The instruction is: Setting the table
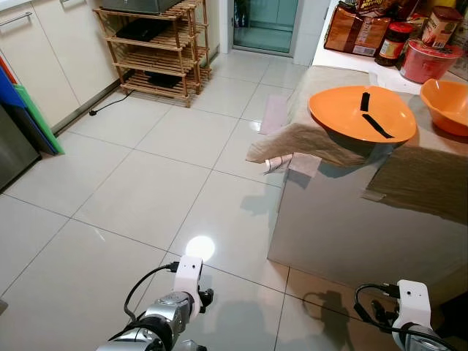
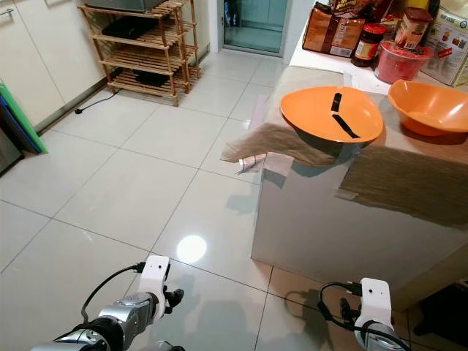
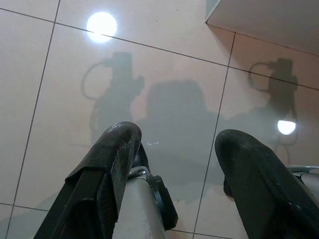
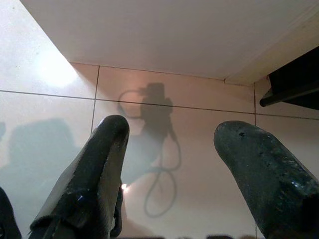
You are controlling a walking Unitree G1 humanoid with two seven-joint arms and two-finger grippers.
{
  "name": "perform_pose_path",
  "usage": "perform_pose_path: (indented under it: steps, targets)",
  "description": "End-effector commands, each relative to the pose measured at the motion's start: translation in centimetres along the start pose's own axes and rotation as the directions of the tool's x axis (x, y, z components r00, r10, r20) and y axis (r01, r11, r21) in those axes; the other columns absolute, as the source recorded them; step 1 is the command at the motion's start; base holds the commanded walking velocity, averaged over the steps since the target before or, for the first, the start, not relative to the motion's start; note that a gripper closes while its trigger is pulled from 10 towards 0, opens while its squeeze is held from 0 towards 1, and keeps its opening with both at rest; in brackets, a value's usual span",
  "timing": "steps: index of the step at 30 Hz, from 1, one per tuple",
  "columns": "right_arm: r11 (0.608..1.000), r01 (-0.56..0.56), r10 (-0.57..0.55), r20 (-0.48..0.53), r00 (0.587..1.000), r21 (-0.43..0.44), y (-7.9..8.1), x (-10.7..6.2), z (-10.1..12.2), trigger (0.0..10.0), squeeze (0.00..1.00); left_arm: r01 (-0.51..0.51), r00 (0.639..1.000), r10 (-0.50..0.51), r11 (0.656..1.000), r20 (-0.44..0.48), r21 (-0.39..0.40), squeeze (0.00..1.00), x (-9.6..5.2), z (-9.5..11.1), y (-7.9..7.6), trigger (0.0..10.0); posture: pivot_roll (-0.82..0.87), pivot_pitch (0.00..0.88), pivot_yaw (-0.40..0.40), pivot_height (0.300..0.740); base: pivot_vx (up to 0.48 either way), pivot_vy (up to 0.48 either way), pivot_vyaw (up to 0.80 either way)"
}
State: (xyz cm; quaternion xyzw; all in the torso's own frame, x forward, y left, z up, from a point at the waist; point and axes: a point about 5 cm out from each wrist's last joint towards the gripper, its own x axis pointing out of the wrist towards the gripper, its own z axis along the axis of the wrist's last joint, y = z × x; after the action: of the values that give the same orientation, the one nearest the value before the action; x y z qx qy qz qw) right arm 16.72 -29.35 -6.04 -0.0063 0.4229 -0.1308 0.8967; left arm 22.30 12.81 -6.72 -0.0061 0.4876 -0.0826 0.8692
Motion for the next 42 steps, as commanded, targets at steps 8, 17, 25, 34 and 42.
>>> perform_pose_path:
  steps: [8,17,25,34,42]
  targets:
    - [1.000,-0.003,0.004,-0.016,1.000,0.012,0.14,-0.02,-0.33,10.0,0.00,-0.005,1.000,0.005,1.000,0.022,0.009,0.00,-0.01,0.64,0.08,10.0,-0.07,0.000,0.013,0.740,0.000,0.000,0.00]
    - [1.000,-0.009,0.009,-0.017,1.000,0.014,0.51,0.03,-0.37,10.0,0.00,-0.003,1.000,0.002,1.000,0.023,0.022,0.00,-0.01,0.66,0.11,10.0,-0.08,0.000,0.018,0.740,0.000,0.000,0.00]
    - [1.000,-0.007,0.007,-0.021,1.000,0.011,0.48,0.01,-0.47,10.0,0.00,-0.003,1.000,0.002,1.000,0.022,0.021,0.00,-0.01,0.59,0.10,10.0,-0.07,0.000,0.015,0.740,0.000,0.000,0.00]
    - [1.000,-0.005,0.005,-0.021,1.000,0.010,0.33,0.04,-0.30,10.0,0.00,-0.006,1.000,0.006,1.000,0.022,0.027,0.00,-0.02,0.55,0.21,10.0,-0.08,0.000,0.016,0.740,0.000,0.000,0.00]
    - [1.000,-0.011,0.011,-0.024,1.000,0.007,0.88,0.10,-0.41,10.0,0.00,-0.006,1.000,0.006,1.000,0.022,0.029,0.00,-0.03,0.50,0.24,10.0,-0.08,0.000,0.017,0.740,0.000,0.000,0.00]
